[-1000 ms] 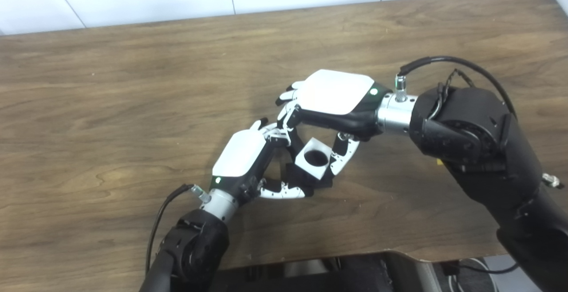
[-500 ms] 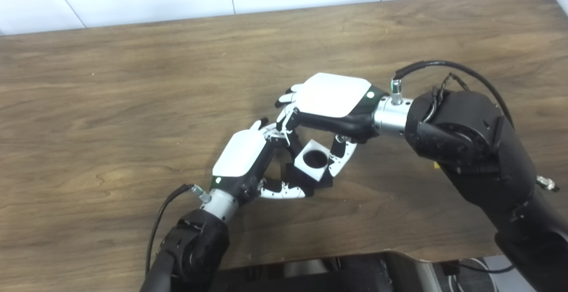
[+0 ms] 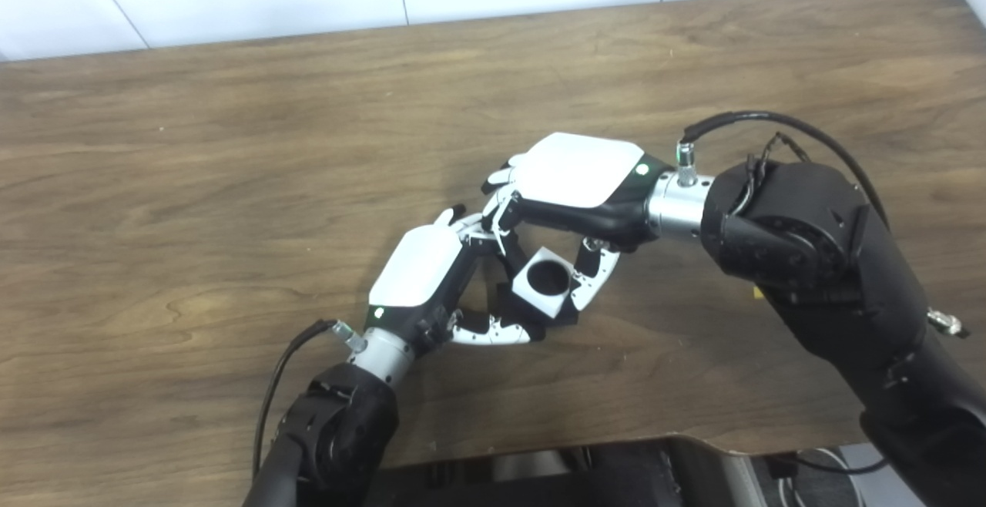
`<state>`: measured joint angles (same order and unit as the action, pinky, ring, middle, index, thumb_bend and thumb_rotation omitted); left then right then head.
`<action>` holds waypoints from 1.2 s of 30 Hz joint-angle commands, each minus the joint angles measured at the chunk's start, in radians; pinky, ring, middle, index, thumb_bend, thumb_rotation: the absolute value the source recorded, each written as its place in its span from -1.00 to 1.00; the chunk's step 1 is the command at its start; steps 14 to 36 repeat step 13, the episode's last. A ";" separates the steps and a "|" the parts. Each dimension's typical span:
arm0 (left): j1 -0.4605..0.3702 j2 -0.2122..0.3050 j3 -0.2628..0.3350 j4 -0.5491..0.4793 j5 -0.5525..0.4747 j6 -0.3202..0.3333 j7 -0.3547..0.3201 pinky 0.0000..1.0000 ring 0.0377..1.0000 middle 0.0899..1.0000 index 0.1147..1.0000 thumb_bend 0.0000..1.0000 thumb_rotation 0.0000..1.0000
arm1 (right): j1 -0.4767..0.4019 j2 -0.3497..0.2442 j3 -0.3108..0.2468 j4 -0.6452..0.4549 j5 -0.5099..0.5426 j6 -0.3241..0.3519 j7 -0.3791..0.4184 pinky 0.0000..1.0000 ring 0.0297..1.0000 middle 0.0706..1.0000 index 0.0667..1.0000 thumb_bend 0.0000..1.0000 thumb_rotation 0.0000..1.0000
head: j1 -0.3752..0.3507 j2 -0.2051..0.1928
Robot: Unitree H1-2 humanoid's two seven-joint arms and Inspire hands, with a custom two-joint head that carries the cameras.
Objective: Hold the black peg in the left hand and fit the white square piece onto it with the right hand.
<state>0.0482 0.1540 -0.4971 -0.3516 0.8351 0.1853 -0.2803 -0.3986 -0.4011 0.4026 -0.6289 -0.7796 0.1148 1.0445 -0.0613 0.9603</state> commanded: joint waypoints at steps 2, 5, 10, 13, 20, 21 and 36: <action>0.022 0.005 -0.010 0.018 -0.007 0.025 -0.050 1.00 0.73 0.53 -0.16 0.04 -0.90 | -0.040 0.001 -0.020 -0.021 0.001 0.012 -0.011 0.86 0.83 0.59 0.11 0.98 -0.54 | -0.001 0.001; 0.022 0.006 -0.010 0.017 -0.005 0.025 -0.049 1.00 0.73 0.53 -0.16 0.04 -0.90 | -0.043 0.002 -0.026 -0.026 0.004 0.026 -0.004 0.86 0.84 0.60 0.06 1.00 -0.54 | -0.003 0.002; 0.021 0.007 -0.010 0.018 -0.005 0.023 -0.049 1.00 0.73 0.52 -0.16 0.04 -0.90 | -0.049 0.000 -0.033 -0.032 0.015 0.043 0.000 0.89 0.85 0.59 -0.01 0.99 -0.60 | -0.003 0.002; 0.020 0.007 -0.009 0.014 -0.004 0.028 -0.055 1.00 0.73 0.53 -0.16 0.04 -0.90 | -0.050 -0.001 -0.034 -0.034 0.013 0.048 0.003 0.91 0.85 0.59 -0.02 0.98 -0.60 | -0.003 0.002; 0.020 0.007 -0.009 0.014 -0.004 0.028 -0.055 1.00 0.73 0.53 -0.16 0.04 -0.90 | -0.050 -0.001 -0.034 -0.034 0.013 0.048 0.003 0.91 0.85 0.59 -0.02 0.98 -0.60 | -0.003 0.002; 0.020 0.007 -0.009 0.014 -0.004 0.028 -0.055 1.00 0.73 0.53 -0.16 0.04 -0.90 | -0.050 -0.001 -0.034 -0.034 0.013 0.048 0.003 0.91 0.85 0.59 -0.02 0.98 -0.60 | -0.003 0.002; 0.020 0.007 -0.009 0.014 -0.004 0.028 -0.055 1.00 0.73 0.53 -0.16 0.04 -0.90 | -0.050 -0.001 -0.034 -0.034 0.013 0.048 0.003 0.91 0.85 0.59 -0.02 0.98 -0.60 | -0.003 0.002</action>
